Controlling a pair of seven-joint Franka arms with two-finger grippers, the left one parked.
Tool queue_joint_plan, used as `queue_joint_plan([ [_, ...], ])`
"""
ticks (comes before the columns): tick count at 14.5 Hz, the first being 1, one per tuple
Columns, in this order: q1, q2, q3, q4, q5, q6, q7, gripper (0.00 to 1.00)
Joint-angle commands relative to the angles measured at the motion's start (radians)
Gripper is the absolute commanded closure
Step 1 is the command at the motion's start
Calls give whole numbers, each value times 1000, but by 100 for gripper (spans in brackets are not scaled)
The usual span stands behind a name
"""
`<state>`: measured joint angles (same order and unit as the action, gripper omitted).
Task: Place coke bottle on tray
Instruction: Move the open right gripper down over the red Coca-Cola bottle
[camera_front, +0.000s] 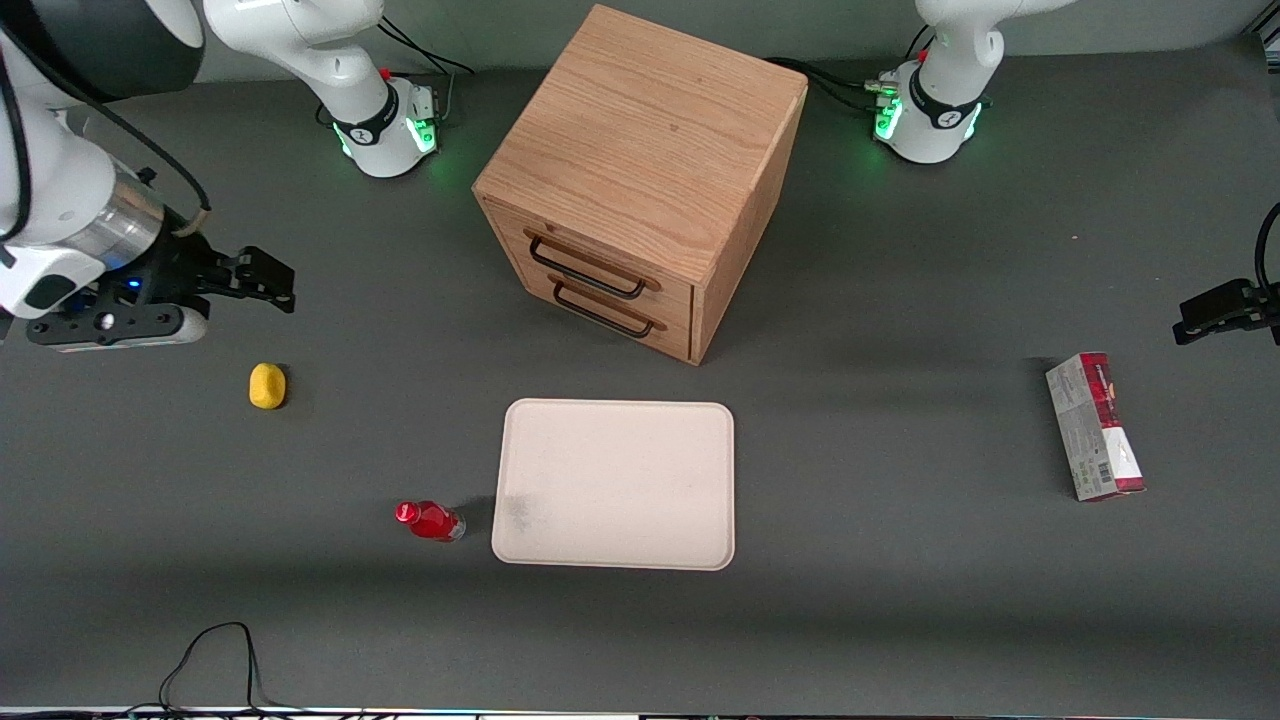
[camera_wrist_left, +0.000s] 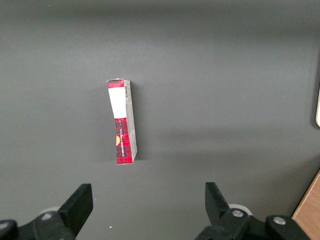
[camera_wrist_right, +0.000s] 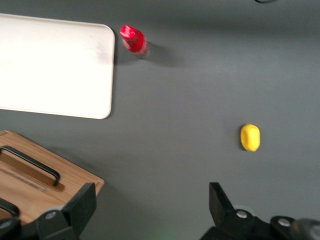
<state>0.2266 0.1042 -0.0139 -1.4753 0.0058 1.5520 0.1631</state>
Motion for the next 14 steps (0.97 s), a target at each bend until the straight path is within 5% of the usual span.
queue_joint_plan([
  [1, 8, 161, -1, 247, 40, -82, 23, 0],
  [5, 8, 380, 12, 551, 37, -168, 16, 0],
  [14, 17, 572, 25, 639, -7, -21, 16, 0],
])
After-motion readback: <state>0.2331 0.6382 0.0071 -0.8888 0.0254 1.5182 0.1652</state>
